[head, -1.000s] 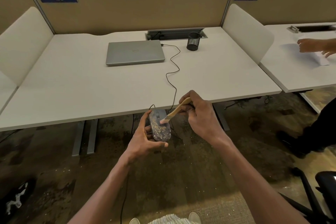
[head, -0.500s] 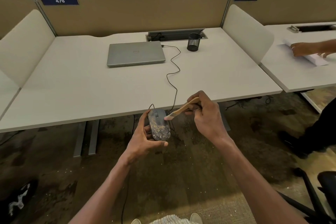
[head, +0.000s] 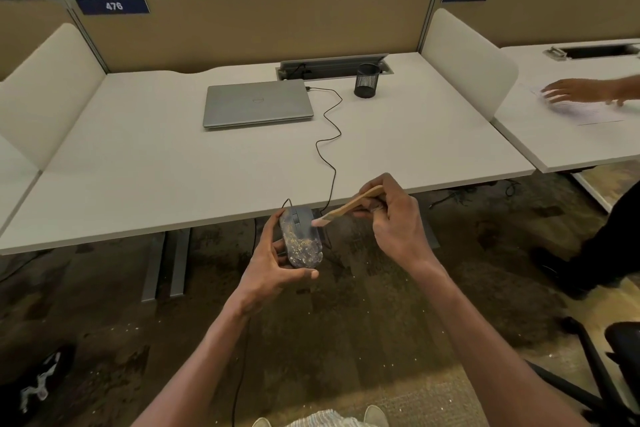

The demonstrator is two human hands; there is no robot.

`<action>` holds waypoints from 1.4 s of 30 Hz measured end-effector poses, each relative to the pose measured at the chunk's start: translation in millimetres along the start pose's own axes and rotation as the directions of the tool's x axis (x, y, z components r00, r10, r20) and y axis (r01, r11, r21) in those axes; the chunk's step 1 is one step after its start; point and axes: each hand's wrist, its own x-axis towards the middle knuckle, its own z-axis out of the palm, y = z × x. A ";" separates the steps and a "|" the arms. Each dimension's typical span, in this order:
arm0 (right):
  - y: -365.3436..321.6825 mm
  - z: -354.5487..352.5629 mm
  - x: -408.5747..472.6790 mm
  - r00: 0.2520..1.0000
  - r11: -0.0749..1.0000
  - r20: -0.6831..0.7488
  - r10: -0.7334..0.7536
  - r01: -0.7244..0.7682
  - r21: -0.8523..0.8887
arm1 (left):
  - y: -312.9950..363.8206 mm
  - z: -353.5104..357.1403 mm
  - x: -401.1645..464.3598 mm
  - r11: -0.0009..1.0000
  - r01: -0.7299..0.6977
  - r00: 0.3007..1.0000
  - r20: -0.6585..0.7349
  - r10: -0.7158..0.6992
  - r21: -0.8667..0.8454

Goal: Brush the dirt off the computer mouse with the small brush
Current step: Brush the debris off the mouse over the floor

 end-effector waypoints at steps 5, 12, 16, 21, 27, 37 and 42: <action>6.9 -0.7 -9.2 0.998 0.999 0.044 0.043 -0.042 -0.023 | 0.3 -1.7 -3.0 1.000 0.000 1.000 -0.012 0.000 -0.004; -1.7 -4.1 -3.8 1.000 1.000 -0.004 -0.008 0.008 -0.024 | 1.6 -0.8 -5.4 1.000 0.019 1.000 -0.008 -0.018 0.016; -8.5 1.7 -8.4 0.993 0.992 0.062 -0.104 0.108 -0.063 | 2.9 1.8 -6.1 1.000 0.030 0.999 -0.011 -0.030 0.007; -12.4 -0.4 -13.3 0.987 0.981 0.079 -0.141 0.150 -0.121 | 4.4 0.2 -8.3 0.999 0.035 0.999 -0.007 -0.035 0.022; -25.6 7.3 -7.6 0.971 0.956 0.099 -0.219 0.234 -0.175 | 6.5 4.2 -5.7 0.999 0.032 0.999 -0.004 -0.032 0.037; -28.7 4.5 -12.1 0.966 0.952 0.136 -0.218 0.242 -0.189 | 3.8 3.9 -4.2 0.999 0.051 0.999 0.006 -0.051 0.004; -27.9 8.2 -8.6 0.959 0.947 0.162 -0.231 0.260 -0.187 | 9.1 5.7 -1.8 0.998 0.061 0.998 0.009 -0.061 0.006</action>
